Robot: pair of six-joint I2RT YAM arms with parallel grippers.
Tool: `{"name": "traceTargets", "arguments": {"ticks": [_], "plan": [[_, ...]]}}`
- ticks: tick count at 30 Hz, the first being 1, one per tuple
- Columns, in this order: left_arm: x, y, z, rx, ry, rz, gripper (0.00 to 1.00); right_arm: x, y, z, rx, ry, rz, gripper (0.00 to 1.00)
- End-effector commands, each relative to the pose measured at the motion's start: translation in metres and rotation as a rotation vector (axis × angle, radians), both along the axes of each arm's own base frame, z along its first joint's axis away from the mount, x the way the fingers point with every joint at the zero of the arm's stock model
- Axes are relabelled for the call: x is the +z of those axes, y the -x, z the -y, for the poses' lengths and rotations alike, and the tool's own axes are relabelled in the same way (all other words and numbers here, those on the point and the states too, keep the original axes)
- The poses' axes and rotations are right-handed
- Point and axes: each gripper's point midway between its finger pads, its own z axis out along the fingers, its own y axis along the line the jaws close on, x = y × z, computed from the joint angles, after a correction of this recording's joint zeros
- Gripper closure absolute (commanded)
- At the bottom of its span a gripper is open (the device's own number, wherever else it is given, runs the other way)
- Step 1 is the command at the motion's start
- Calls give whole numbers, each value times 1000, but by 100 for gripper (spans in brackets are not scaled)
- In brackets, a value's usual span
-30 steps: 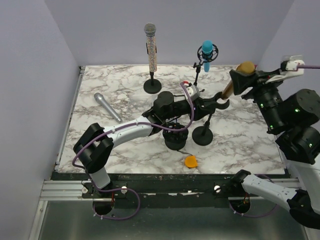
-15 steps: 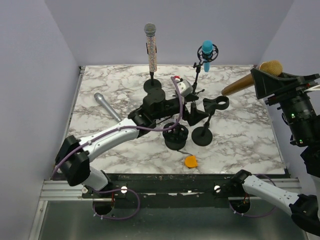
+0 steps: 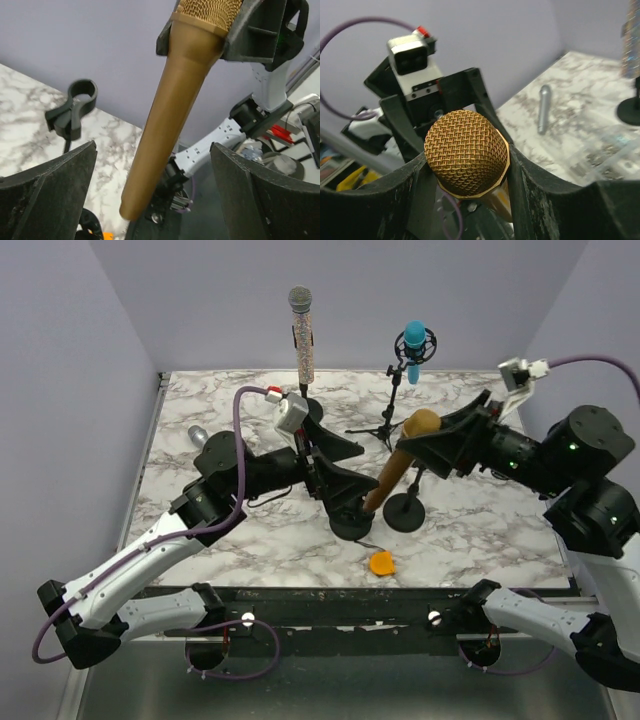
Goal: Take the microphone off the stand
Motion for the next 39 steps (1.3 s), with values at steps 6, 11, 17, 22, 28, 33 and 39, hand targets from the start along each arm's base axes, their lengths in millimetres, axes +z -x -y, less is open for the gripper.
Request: {"name": "traceTargets", "arguments": {"ticks": [6, 11, 17, 22, 28, 33, 39], "plan": [[-31, 37, 25, -210, -54, -188, 33, -25, 34, -42, 345, -56, -116, 99], [-38, 34, 29, -196, -63, -190, 50, -31, 34, -44, 357, -48, -134, 99], [-37, 31, 28, -159, -84, -168, 100, -32, 31, -41, 329, -45, -128, 94], [-42, 13, 2, 25, -140, -159, 100, -35, 8, -20, 115, -16, -112, 0], [-64, -35, -75, 474, -272, -261, 100, -29, -29, 51, -349, -52, -87, 0], [-112, -75, -183, 969, -318, -472, 100, -32, -31, 101, -572, -110, -65, 0], [-184, -109, -276, 1315, -375, -663, 100, -26, -18, 115, -590, -140, -28, 0]]}}
